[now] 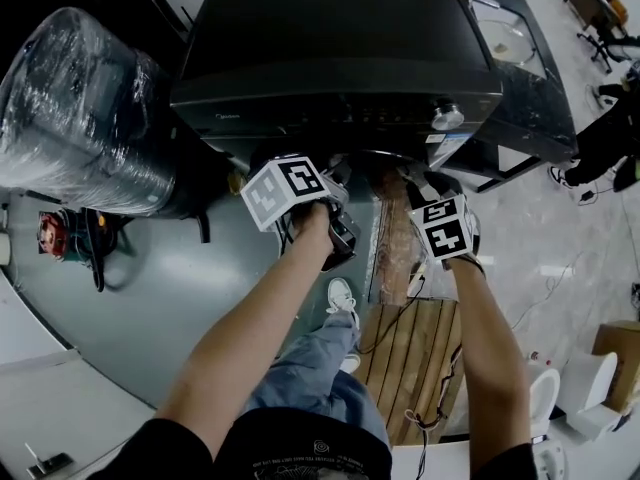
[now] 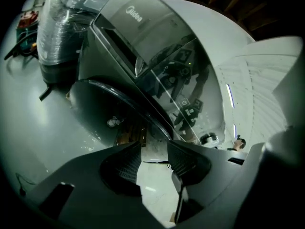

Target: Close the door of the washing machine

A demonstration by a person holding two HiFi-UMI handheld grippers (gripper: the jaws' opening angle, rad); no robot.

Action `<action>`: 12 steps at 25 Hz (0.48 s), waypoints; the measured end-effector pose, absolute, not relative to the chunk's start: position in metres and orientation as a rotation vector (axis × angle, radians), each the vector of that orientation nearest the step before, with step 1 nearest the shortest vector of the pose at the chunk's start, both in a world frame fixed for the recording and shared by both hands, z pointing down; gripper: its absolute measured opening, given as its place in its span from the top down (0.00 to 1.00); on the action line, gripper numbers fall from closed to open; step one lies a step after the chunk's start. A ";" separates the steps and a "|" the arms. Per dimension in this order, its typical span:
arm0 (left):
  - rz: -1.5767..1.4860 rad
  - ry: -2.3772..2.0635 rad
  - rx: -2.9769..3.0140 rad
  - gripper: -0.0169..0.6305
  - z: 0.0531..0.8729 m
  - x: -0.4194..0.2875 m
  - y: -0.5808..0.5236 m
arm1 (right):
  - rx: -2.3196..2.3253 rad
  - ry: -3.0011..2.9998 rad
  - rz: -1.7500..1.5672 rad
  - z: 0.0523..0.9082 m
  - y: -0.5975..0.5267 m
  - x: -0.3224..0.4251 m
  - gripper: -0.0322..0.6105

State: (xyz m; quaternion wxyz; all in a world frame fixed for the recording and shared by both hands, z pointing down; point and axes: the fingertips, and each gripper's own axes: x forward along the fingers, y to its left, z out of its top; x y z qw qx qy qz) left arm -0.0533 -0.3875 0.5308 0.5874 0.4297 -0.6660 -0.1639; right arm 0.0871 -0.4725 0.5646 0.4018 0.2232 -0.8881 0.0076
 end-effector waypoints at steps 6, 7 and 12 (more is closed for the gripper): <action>-0.322 -1.574 1.106 0.70 0.499 -0.050 -0.356 | 0.615 -2.298 0.026 0.520 -0.439 0.081 0.79; -0.314 -1.580 1.123 0.70 0.492 -0.050 -0.349 | 0.626 -2.313 0.027 0.511 -0.433 0.080 0.80; -0.279 -1.617 1.226 0.72 0.455 -0.049 -0.319 | 0.667 -2.364 0.039 0.468 -0.401 0.078 0.82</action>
